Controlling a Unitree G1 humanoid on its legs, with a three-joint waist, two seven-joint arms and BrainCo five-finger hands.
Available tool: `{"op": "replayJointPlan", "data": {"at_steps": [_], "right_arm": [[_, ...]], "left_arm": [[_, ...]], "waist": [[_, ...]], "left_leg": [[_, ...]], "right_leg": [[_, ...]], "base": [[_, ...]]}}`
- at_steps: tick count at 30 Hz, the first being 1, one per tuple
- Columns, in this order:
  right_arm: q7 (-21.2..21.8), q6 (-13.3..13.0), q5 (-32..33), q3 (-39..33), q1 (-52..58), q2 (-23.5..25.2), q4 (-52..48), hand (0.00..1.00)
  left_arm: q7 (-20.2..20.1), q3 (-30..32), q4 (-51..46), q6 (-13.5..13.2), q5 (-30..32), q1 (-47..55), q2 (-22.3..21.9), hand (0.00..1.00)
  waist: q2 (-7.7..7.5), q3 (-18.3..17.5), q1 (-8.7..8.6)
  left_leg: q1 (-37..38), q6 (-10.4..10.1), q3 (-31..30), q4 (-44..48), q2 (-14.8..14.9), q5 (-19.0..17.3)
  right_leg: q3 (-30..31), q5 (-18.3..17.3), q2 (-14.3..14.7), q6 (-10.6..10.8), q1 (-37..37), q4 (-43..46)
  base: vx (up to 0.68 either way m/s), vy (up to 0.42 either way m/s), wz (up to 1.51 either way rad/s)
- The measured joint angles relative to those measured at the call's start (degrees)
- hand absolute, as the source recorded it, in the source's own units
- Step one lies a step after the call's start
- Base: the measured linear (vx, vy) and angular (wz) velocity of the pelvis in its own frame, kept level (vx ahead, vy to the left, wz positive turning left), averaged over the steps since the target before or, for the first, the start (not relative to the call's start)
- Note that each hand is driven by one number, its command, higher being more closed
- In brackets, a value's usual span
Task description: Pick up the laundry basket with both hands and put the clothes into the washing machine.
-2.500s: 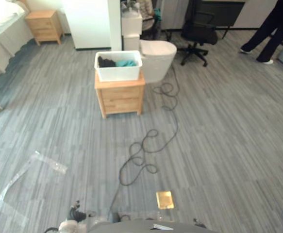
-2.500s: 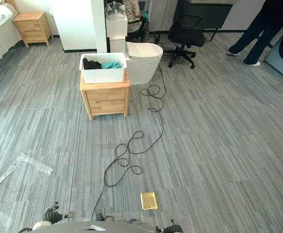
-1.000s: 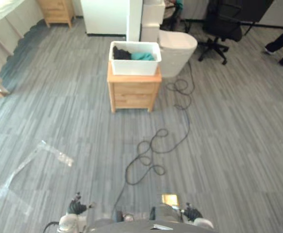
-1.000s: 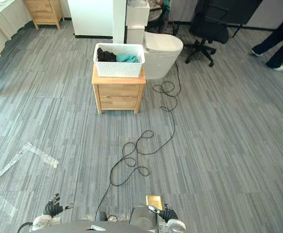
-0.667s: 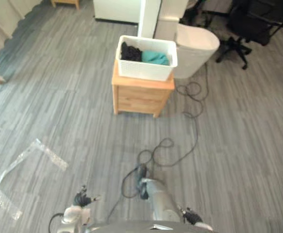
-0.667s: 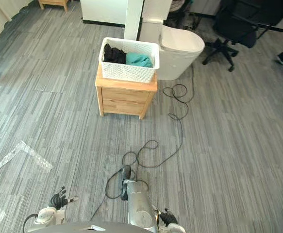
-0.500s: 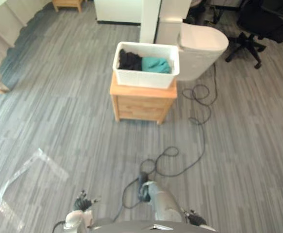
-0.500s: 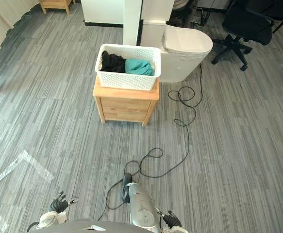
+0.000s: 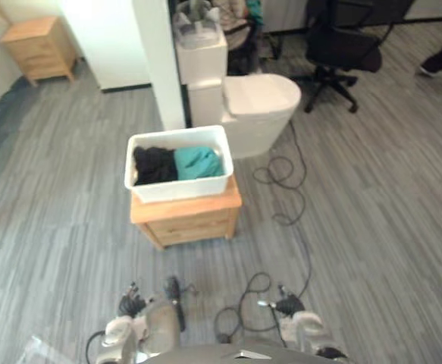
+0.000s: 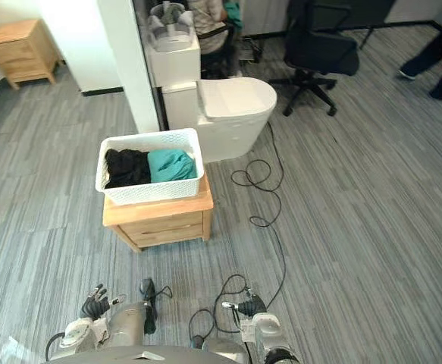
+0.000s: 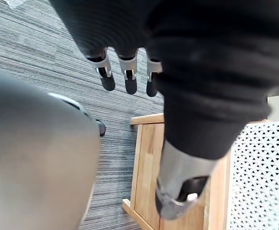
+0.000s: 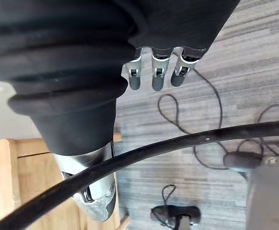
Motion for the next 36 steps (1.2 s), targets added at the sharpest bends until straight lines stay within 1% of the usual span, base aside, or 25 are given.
{"op": "replayJointPlan", "data": {"at_steps": [1, 2, 3, 4, 5, 6, 7, 9, 10, 13, 14, 15, 16, 18, 20, 21, 23, 24, 26, 27, 29, 31, 33, 34, 36], "right_arm": [[0.0, 0.0, -1.5, -0.6, 2.1, -0.9, 0.1, 0.0], [0.0, 0.0, -1.5, -0.7, 3.2, -1.1, 0.4, 0.0], [0.0, 0.0, -1.5, -0.7, 3.9, -1.1, 0.8, 0.0], [0.3, 0.0, -1.5, -0.8, 4.8, -0.8, 2.2, 0.0], [0.4, 0.0, -1.4, -2.5, 5.3, 0.1, 2.3, 0.0], [0.4, -0.1, -1.5, -3.0, 5.6, 0.5, 2.3, 0.0], [0.5, 0.1, -1.5, -3.6, 5.3, 0.6, 2.5, 0.0], [0.5, 0.0, -1.5, -3.9, 5.1, 0.4, 2.5, 0.0], [0.5, -0.1, -1.5, -4.0, 5.1, 0.4, 2.3, 0.0], [0.4, -0.1, -1.4, -5.2, 5.0, 0.9, 2.0, 0.0], [0.4, -0.1, -1.4, -5.2, 5.2, 1.4, 2.0, 0.0], [0.2, 0.0, -1.4, -5.5, 5.3, 1.7, 2.0, 0.0], [0.1, 0.1, -1.4, -5.6, 5.2, 1.3, 2.0, 0.0], [-0.4, 1.3, -1.5, -5.2, 4.9, -0.1, 0.3, 0.0], [-1.5, 2.5, -1.6, -4.3, 6.1, -0.5, -5.8, 0.0], [-1.5, 2.8, -1.6, -3.7, 7.1, -0.4, -9.3, 0.0], [-1.3, 3.2, -3.0, -2.3, 10.1, -0.5, -27.3, 0.0], [-1.2, 3.1, -3.7, -2.4, 10.3, -1.0, -31.4, 0.0], [-1.0, 2.3, -3.8, -4.1, 10.5, -3.5, -42.7, 0.0], [-0.9, 2.2, -3.8, -4.7, 10.5, -4.2, -44.8, 0.0], [-0.7, 1.9, -3.7, -6.2, 9.3, -7.0, -49.5, 0.0], [-0.8, 1.9, -3.8, -6.1, 8.3, -8.7, -51.2, 0.0], [-1.4, 1.8, -3.7, -5.7, 6.5, -10.2, -54.6, 0.0], [-1.7, 1.7, -3.7, -5.5, 5.5, -10.9, -54.6, 0.0], [-2.7, 1.8, -3.3, -5.2, 1.6, -12.6, -54.5, 0.0]], "left_arm": [[0.0, 0.3, 1.0, 0.0, 0.2, 0.8, -0.2, 0.0], [0.0, 0.5, 1.5, 0.0, 0.4, 0.8, -0.1, 0.0], [0.0, 0.7, 1.7, 0.0, 0.6, 0.7, 0.2, 0.0], [0.0, 0.6, 2.1, 0.1, 0.8, 0.8, 0.7, 0.0], [-0.1, 0.6, 2.2, 0.2, 1.7, 0.8, 1.3, 0.0], [-0.1, 0.6, 2.6, 0.3, 1.7, 0.8, 1.7, 0.0], [0.0, 0.3, 3.8, 0.6, 2.1, 0.5, 2.1, 0.0], [0.1, -0.1, 4.2, 0.8, 3.1, 0.1, 2.2, 0.0], [0.2, -0.1, 4.1, 0.8, 3.2, -0.3, 2.4, 0.0], [1.1, -1.0, 4.1, 0.9, 3.3, -1.4, 2.9, 0.0], [1.1, -1.4, 4.1, 0.9, 3.3, -1.4, 3.3, 0.0], [1.3, -1.3, 4.3, 0.9, 3.4, -1.4, 2.9, 0.0], [1.3, -1.2, 4.3, 0.9, 3.4, -1.0, 2.1, 0.0], [1.3, -0.2, 4.3, 1.3, 3.4, 0.7, -0.5, 0.0], [1.3, 1.4, 4.1, 1.6, 2.2, 0.6, -0.9, 0.0], [1.2, 1.6, 3.8, 1.6, 1.1, 0.6, -0.8, 0.0], [0.9, 3.2, 2.1, 1.9, -3.8, 1.2, -0.7, 0.0], [0.5, 3.4, 0.9, 2.3, -5.2, 1.4, -0.6, 0.0], [-1.4, 3.3, -7.0, 3.5, -10.2, 3.9, 0.8, 0.0], [-2.1, 3.3, -9.7, 3.8, -11.6, 5.0, 1.5, 0.0], [-4.0, 3.4, -20.0, 5.1, -14.9, 9.3, 6.8, 0.0], [-4.6, 3.5, -25.8, 6.5, -16.8, 11.3, 11.1, 0.0], [-5.3, 4.1, -37.0, 7.7, -19.5, 12.6, 16.3, 0.0], [-5.3, 4.3, -40.8, 7.7, -19.9, 12.2, 17.5, 0.0], [-5.2, 5.8, -51.0, 6.6, -21.0, 9.7, 21.6, 0.0]], "waist": [[0.44, -2.1, -0.15], [0.19, -2.7, -0.26], [-0.52, -3.1, -0.34], [-1.47, -3.6, -0.43], [-2.35, -3.6, -0.8], [-2.79, -3.5, -1.23], [-2.93, -3.5, -1.88], [-2.3, -3.2, -2.29], [-1.53, -2.9, -2.53], [-1.9, -3.1, -3.14], [-3.02, -3.5, -3.48], [-3.8, -3.6, -3.54], [-3.41, -4.0, -3.51], [-0.38, -5.5, -2.9], [0.78, -5.4, -3.48], [0.83, -5.5, -3.63], [0.64, -5.5, -3.92], [0.64, -5.4, -4.16], [0.81, -5.6, -4.33], [0.83, -5.5, -4.44], [1.44, -5.2, -4.45], [2.22, -4.8, -4.49], [4.28, -3.3, -3.8], [4.76, -2.6, -3.79], [6.07, -0.4, -2.74]], "left_leg": [[0.1, 3.8, 0.0, 2.0, -1.3, 3.6], [0.6, 3.9, 0.4, 2.3, -2.0, 4.6], [1.7, 4.4, 1.1, 2.2, -3.2, 3.9], [4.5, 5.1, 2.1, -0.2, -4.7, 3.3], [7.1, 5.7, 3.0, -1.6, -5.8, 3.3], [8.2, 6.1, 3.2, -2.2, -6.3, 3.0], [10.6, 6.7, 3.2, -2.8, -6.8, 2.2], [14.3, 6.7, 3.1, -5.0, -6.3, 1.8], [15.5, 6.7, 2.8, -6.0, -5.8, 1.8], [17.0, 4.8, 1.9, -6.4, -4.1, 0.6], [17.0, 3.8, 1.9, -6.5, -4.6, 0.1], [18.3, 2.8, 1.9, -7.2, -5.0, -0.3], [19.2, 2.4, 2.2, -8.0, -4.4, -0.1], [19.5, 0.9, 4.3, -9.9, -2.1, 0.4], [19.4, 0.1, 4.5, -10.4, -1.1, 0.6], [19.3, -0.1, 4.5, -10.4, -0.7, 0.5], [18.8, -0.7, 4.6, -10.4, 0.1, 0.2], [18.6, -0.7, 4.6, -10.4, 0.1, 0.2], [17.8, -0.7, 4.2, -10.6, 0.0, 0.2], [17.6, -0.7, 3.8, -10.6, -0.1, 0.3], [16.6, -0.8, 2.5, -10.5, -0.6, 0.4], [16.1, -0.7, 1.4, -10.4, -1.0, 0.4], [14.3, -0.2, -0.6, -10.0, -1.8, 0.8], [13.8, 0.0, -1.5, -9.8, -2.1, 1.0], [11.6, 0.4, -3.5, -8.4, -2.8, 1.2]], "right_leg": [[1.3, -4.9, -0.9, 0.9, -0.1, 3.7], [1.4, -6.6, -1.8, 1.8, -0.5, 6.4], [0.9, -7.8, -2.9, 2.6, -1.5, 10.1], [0.1, -8.4, -4.4, 3.7, -5.6, 20.5], [-0.9, -8.1, -5.7, 6.2, -10.1, 31.6], [-1.5, -8.4, -6.4, 6.6, -11.7, 35.4], [-3.7, -9.2, -8.0, 6.0, -13.9, 39.6], [-8.7, -10.8, -10.4, 3.8, -15.7, 39.4], [-10.8, -11.3, -11.2, 3.1, -16.7, 37.4], [-12.2, -9.9, -12.7, 3.6, -19.4, 26.2], [-11.2, -5.1, -13.6, 3.6, -19.3, 19.9], [-10.5, 0.0, -14.5, 2.6, -19.0, 18.9], [-10.4, 0.1, -13.8, 2.4, -18.7, 18.6], [-10.2, 0.3, -11.1, 2.2, -19.1, 15.9], [-10.1, 0.6, -9.7, 1.7, -19.6, 15.3], [-10.2, 0.6, -9.4, 1.7, -19.8, 15.3], [-10.4, 0.6, -8.5, 1.7, -20.5, 15.4], [-10.4, 0.6, -8.5, 1.7, -20.7, 15.3], [-11.1, 1.0, -8.7, 1.1, -21.1, 15.0], [-11.7, 1.4, -8.9, 0.6, -21.0, 14.9], [-12.7, 2.2, -9.6, -0.6, -20.8, 14.3], [-13.5, 2.5, -10.1, -0.5, -20.3, 13.7], [-15.4, 2.8, -11.5, 0.0, -20.5, 13.4], [-16.0, 2.9, -11.8, 0.0, -20.5, 13.5], [-18.0, 2.8, -13.1, 0.0, -21.3, 14.7]], "base": [[0.44, 0.27, -0.54], [0.46, 0.259, -0.45], [0.36, 0.176, -0.23], [0.43, 0.228, -0.2], [0.41, 0.225, -0.15], [0.39, 0.2, -0.01], [0.35, 0.162, -0.01], [0.27, 0.12, 0.0], [0.18, 0.032, 0.08], [0.13, -0.054, 0.12], [0.09, -0.139, 0.11], [0.13, -0.215, 0.0], [0.17, -0.24, -0.29], [0.17, -0.198, -0.46], [0.14, -0.131, -0.18], [0.14, -0.134, -0.12], [0.12, -0.11, -0.11], [0.11, -0.06, -0.02], [0.1, -0.012, 0.13], [0.1, 0.012, 0.29], [0.1, 0.027, 0.36], [0.08, 0.036, 0.31], [0.04, 0.045, 0.51], [-0.02, 0.042, 0.66], [-0.07, 0.035, 0.54]]}}
